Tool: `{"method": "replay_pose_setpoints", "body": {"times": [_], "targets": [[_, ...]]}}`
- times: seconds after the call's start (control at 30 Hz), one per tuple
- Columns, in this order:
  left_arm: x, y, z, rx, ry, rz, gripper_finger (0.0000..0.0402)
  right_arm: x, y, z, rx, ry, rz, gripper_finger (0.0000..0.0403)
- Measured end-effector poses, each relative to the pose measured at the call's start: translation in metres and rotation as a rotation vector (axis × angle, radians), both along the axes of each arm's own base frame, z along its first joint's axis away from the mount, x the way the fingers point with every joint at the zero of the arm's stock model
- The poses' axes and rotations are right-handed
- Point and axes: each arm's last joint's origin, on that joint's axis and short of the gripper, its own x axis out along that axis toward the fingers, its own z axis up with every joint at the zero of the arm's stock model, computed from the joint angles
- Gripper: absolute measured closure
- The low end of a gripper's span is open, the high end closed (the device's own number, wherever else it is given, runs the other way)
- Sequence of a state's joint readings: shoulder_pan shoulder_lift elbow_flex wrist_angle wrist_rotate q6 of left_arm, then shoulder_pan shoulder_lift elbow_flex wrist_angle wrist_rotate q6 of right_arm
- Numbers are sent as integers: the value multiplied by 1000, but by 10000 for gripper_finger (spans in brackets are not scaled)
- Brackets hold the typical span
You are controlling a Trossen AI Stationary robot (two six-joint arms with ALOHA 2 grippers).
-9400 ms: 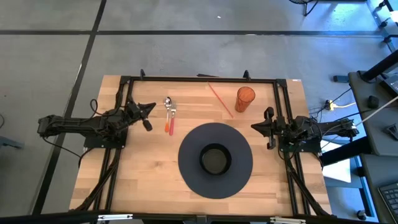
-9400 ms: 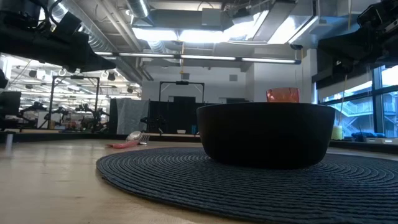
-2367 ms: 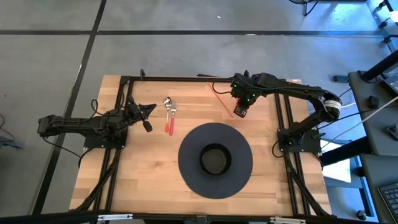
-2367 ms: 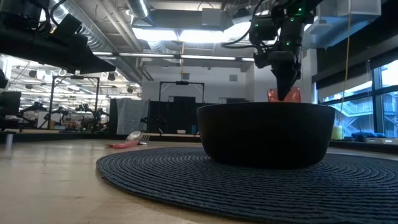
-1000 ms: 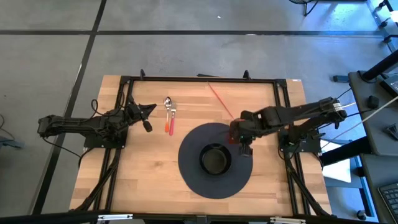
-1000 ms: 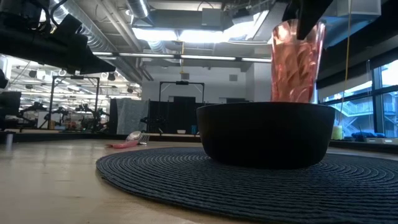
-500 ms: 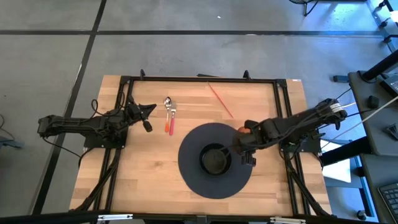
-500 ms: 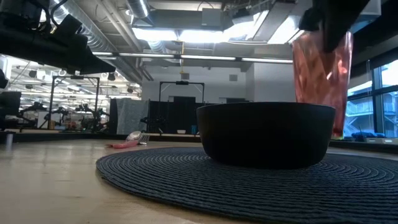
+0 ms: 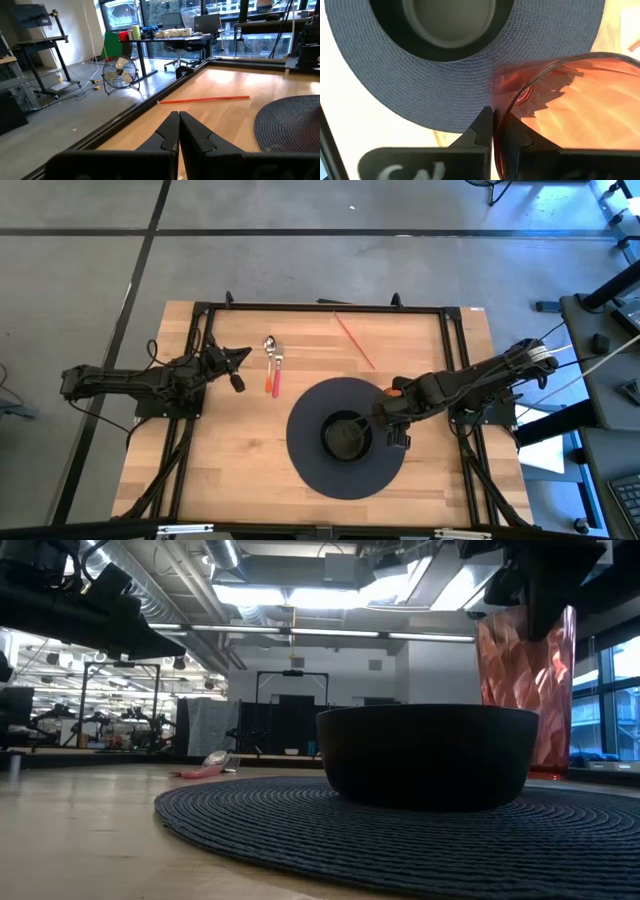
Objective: Pick & Place Utensil
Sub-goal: Put the red cup on the blue mat to the top right of the black bowl
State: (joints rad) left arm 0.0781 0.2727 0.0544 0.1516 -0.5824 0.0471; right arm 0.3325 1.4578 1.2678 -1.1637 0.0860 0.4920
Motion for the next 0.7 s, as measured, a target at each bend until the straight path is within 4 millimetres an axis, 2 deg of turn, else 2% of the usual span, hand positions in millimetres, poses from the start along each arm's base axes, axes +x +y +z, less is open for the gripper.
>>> {"method": "replay_pose_setpoints", "body": {"times": [0.33, 0.7], "targets": [[0, 0, 0, 0, 0, 0, 398, 1, 0, -2, -1, 10, -9, 389], [0, 0, -1, -1, 7, 0, 398, 14, 5, -20, -36, 79, 17, 389]]}}
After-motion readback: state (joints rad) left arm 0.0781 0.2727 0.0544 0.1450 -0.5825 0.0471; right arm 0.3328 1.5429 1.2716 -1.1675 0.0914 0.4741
